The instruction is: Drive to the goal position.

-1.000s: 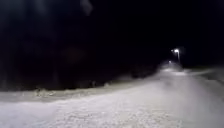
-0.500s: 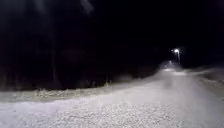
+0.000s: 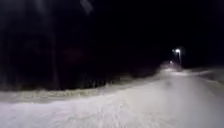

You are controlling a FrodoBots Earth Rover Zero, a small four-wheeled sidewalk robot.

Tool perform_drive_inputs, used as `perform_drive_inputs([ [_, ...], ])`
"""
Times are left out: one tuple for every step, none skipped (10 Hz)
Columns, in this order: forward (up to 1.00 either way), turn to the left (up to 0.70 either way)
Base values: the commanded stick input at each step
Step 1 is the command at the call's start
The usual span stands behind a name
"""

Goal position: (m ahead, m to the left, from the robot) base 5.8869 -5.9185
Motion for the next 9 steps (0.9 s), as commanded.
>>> perform_drive_inputs([
  [0.66,-0.33],
  [0.63,-0.32],
  [0.63,-0.32],
  [0.61,-0.51],
  [0.57,-0.57],
  [0.52,-0.52],
  [0.47,-0.47],
  [0.45,-0.45],
  [0.45,-0.45],
])
